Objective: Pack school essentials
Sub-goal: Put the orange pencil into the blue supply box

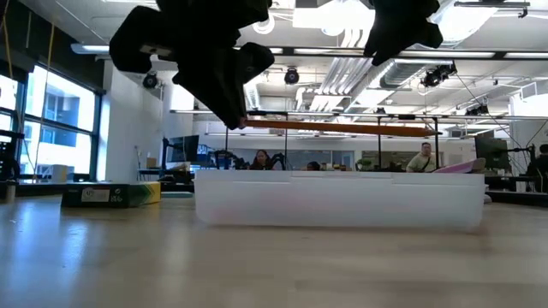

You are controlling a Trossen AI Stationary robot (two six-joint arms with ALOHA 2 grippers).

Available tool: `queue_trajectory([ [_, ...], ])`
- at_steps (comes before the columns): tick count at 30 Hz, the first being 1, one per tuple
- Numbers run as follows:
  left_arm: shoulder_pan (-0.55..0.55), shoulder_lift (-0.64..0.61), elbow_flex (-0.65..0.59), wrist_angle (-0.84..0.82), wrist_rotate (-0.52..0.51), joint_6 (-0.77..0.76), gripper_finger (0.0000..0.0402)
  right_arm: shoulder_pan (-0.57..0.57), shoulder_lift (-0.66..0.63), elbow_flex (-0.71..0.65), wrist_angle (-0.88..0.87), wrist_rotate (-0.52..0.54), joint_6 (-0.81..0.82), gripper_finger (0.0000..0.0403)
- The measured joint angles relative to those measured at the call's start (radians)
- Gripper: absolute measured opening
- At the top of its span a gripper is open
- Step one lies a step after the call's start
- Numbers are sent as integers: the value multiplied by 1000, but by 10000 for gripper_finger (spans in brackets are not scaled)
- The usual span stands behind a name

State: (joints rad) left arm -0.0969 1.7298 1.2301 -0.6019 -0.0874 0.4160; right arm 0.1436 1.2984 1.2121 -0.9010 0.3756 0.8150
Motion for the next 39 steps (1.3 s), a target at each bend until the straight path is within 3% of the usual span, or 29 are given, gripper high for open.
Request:
queue_trajectory([
  [8, 26, 27, 0, 37, 28, 59, 17, 0, 0, 0, -1, 45, 60, 116],
  [18, 25, 58, 1, 41, -9, 58, 17, 0, 0, 0, -16, 92, 114, 116],
  [22, 26, 58, 0, 44, -38, 25, 17, 0, 0, 0, -17, 100, 131, 116],
  [31, 22, 58, 0, 51, 5, -93, 25, 0, 0, 0, -19, 102, 163, 116],
  [39, 23, 58, 0, 50, 8, -100, 38, 0, 0, 0, -20, 102, 180, 116],
])
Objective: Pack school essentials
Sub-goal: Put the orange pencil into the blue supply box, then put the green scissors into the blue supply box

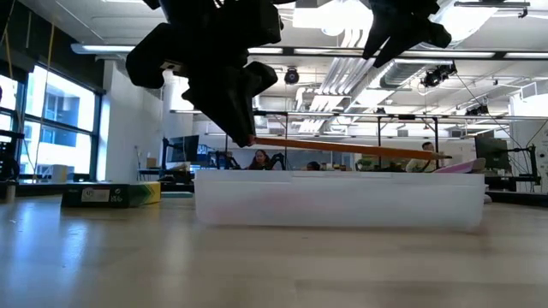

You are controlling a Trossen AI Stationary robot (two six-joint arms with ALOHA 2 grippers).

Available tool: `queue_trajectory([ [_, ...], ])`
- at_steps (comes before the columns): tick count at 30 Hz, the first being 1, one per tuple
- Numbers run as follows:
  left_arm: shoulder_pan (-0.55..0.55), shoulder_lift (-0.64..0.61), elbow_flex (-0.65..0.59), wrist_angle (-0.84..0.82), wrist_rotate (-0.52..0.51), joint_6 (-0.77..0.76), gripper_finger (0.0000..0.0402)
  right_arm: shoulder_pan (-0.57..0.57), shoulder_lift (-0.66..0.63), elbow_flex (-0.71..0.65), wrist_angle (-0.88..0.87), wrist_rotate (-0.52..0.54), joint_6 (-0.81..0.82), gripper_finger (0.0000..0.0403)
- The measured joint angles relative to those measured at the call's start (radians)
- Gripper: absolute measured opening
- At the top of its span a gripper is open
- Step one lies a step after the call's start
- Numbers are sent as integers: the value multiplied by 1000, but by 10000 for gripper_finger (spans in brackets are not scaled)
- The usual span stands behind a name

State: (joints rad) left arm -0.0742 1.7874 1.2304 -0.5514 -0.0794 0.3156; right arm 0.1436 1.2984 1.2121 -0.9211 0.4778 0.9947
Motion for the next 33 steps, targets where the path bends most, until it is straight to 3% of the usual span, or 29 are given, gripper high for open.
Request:
queue_trajectory([
  [10, 0, 0, 0, 0, 33, 1, 97, 0, 0, 0, -5, 5, 23, 116],
  [17, 3, -3, 0, -8, -26, -11, 133, 0, 0, 0, -5, 8, 45, 116],
  [25, 64, -61, 0, -63, -15, -76, 127, 0, 0, 0, -2, 25, 69, 116],
  [33, 192, -187, 0, -177, -13, -79, 120, 0, 0, 0, 26, 78, 79, 116],
])
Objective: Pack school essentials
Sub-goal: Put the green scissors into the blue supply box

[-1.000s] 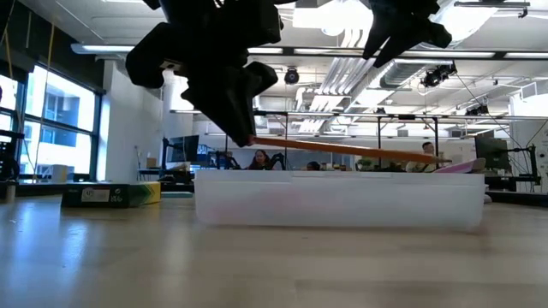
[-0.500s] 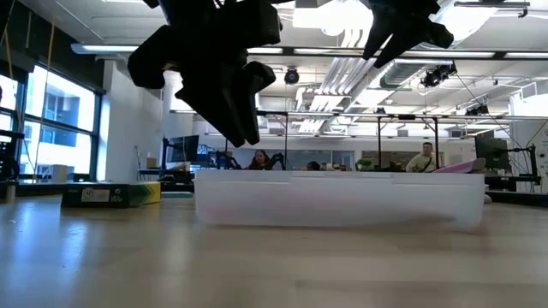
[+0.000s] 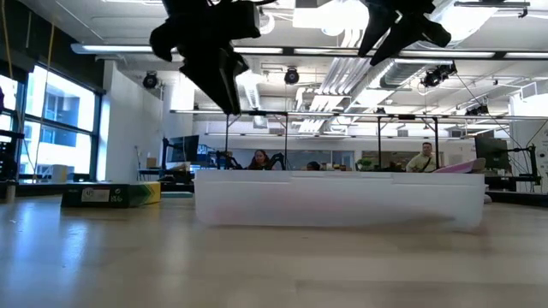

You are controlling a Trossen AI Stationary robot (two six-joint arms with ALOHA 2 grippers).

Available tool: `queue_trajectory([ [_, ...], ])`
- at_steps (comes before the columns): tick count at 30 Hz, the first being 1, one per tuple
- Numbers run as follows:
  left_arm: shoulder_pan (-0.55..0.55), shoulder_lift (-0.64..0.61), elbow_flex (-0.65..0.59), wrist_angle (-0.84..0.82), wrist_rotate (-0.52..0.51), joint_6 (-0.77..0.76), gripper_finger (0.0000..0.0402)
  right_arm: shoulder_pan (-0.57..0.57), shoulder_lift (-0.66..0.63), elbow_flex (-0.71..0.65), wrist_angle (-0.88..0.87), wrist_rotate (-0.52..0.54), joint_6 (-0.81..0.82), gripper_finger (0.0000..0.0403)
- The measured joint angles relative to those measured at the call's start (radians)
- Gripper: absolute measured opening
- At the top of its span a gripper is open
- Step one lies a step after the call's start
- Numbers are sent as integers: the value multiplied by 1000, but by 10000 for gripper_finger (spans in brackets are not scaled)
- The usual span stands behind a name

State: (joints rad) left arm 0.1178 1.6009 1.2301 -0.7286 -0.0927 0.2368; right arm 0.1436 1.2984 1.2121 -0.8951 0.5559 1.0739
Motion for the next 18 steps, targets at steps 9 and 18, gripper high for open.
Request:
queue_trajectory([
  [9, 238, -155, -81, 16, 225, -54, 120, -42, 0, 0, 63, 11, -20, 116],
  [18, 357, -251, -244, 121, 310, -112, 119, -128, 0, 0, 159, 8, -147, 117],
])
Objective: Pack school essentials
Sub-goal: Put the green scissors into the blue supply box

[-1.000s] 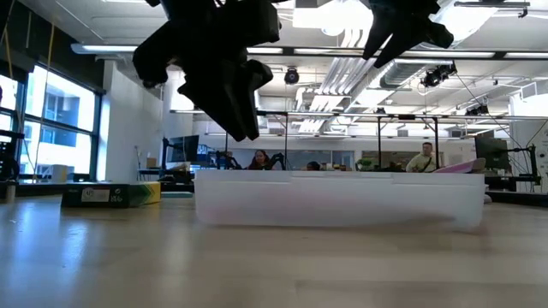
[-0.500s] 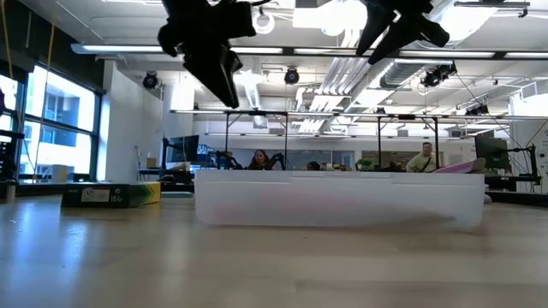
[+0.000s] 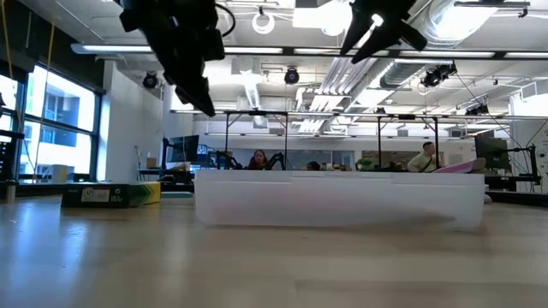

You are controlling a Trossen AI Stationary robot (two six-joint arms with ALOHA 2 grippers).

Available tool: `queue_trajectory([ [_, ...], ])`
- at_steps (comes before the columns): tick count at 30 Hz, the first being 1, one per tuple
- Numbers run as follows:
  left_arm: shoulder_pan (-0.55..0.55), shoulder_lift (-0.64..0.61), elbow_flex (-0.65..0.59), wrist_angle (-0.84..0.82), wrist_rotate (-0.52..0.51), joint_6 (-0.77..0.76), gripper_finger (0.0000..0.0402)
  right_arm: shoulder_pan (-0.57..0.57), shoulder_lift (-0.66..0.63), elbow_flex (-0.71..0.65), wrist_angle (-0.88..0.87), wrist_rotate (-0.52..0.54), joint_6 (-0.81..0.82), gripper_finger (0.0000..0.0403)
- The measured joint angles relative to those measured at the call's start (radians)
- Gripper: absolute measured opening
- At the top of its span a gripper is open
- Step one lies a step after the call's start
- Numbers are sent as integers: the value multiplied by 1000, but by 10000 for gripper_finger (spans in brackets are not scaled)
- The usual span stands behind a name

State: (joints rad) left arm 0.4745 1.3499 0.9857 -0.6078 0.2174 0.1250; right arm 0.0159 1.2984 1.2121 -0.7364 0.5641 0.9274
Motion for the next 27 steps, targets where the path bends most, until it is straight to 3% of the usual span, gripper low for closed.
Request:
queue_trajectory([
  [7, 57, -10, -84, 82, 46, -36, 119, -112, 0, 0, 125, -83, -165, 142],
  [16, 168, -10, -89, 162, 41, -54, 119, -314, 0, 0, 313, -164, -397, 184],
  [27, 342, -10, -89, 159, 40, -96, 119, -600, 40, 2, 649, -404, -739, 185],
])
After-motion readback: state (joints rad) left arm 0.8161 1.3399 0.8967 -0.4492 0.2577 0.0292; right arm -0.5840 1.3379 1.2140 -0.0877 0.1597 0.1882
